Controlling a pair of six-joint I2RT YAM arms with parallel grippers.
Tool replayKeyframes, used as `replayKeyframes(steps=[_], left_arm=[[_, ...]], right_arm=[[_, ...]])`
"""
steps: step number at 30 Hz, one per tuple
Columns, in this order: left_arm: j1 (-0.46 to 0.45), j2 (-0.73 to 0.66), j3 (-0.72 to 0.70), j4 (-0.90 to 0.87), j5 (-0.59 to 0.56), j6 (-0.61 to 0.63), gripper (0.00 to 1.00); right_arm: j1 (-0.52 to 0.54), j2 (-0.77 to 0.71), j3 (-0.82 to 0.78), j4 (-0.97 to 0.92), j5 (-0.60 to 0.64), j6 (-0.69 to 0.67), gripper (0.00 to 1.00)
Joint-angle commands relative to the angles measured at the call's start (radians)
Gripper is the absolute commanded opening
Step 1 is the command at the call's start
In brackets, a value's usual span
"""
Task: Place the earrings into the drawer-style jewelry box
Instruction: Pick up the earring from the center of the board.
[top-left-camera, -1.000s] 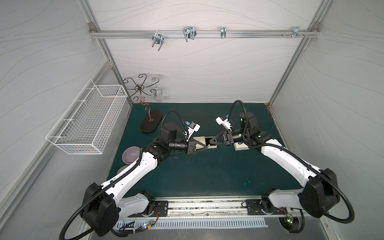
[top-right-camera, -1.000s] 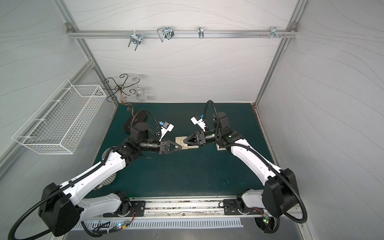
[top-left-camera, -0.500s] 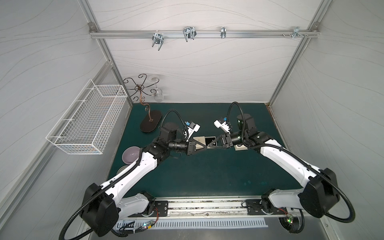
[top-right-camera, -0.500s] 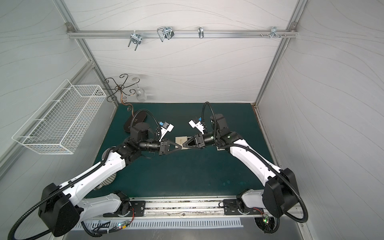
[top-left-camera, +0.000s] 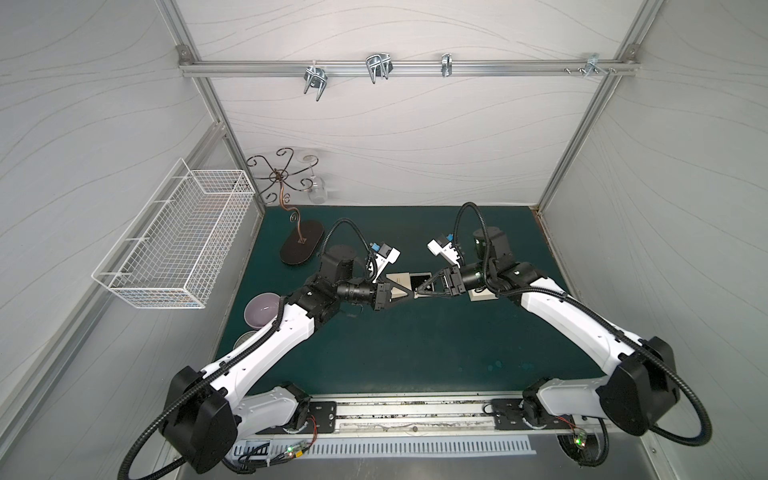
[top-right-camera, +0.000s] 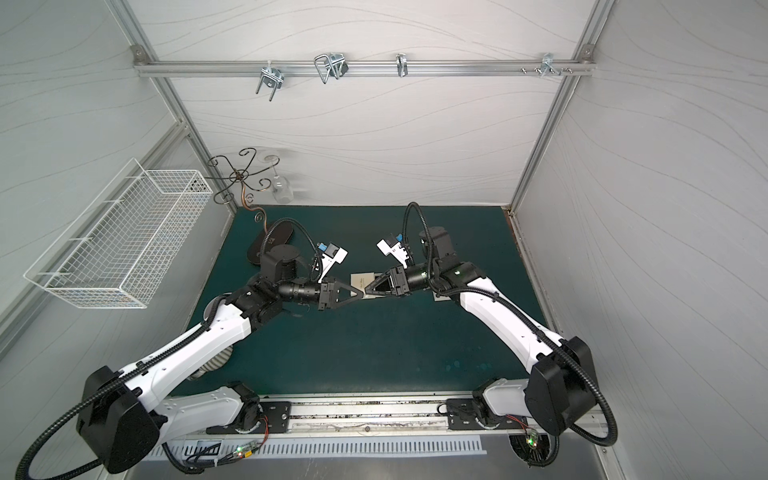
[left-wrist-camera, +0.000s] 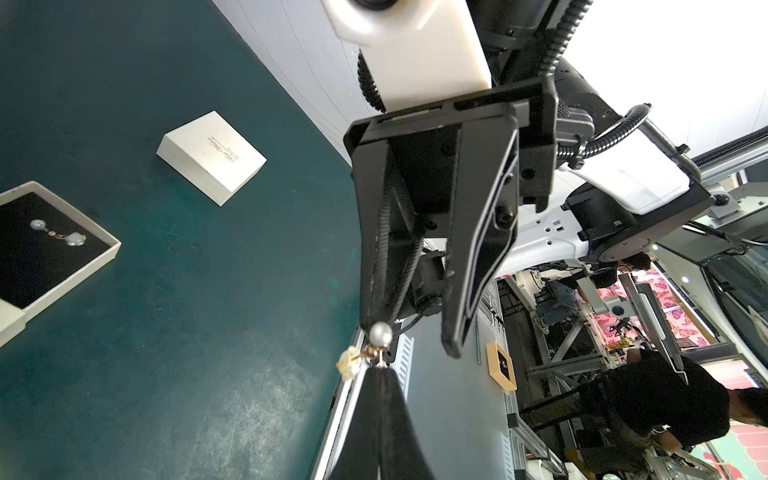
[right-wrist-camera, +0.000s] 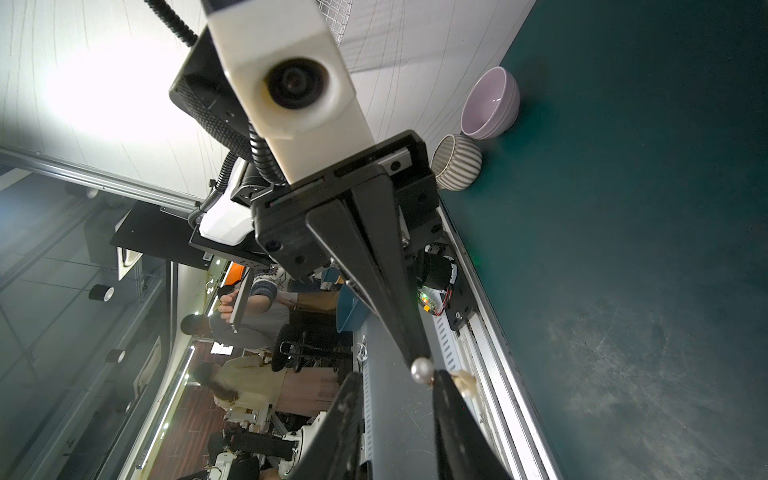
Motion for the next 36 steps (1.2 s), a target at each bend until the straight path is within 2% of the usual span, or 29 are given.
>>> replayKeyframes(steps=[1, 16, 27, 36], left_arm=[[-0.003, -0.021, 0.039, 0.053, 0.014, 0.003, 0.00], [-0.003, -0.025, 0.035, 0.060, 0.010, 0.005, 0.00], [-0.003, -0.014, 0.035, 0.057, 0.011, 0.007, 0.00], [-0.003, -0.016, 0.034, 0.054, 0.003, 0.009, 0.00]], right_arm=[[0.006, -0.012, 0.028, -0.022, 0.003, -0.019, 0.31], [0.006, 0.012, 0.043, -0.072, 0.042, -0.034, 0.31], [0.006, 0.034, 0.067, -0.089, 0.053, -0.020, 0.28], [0.023, 0.047, 0.090, -0.147, 0.094, -0.062, 0.26]])
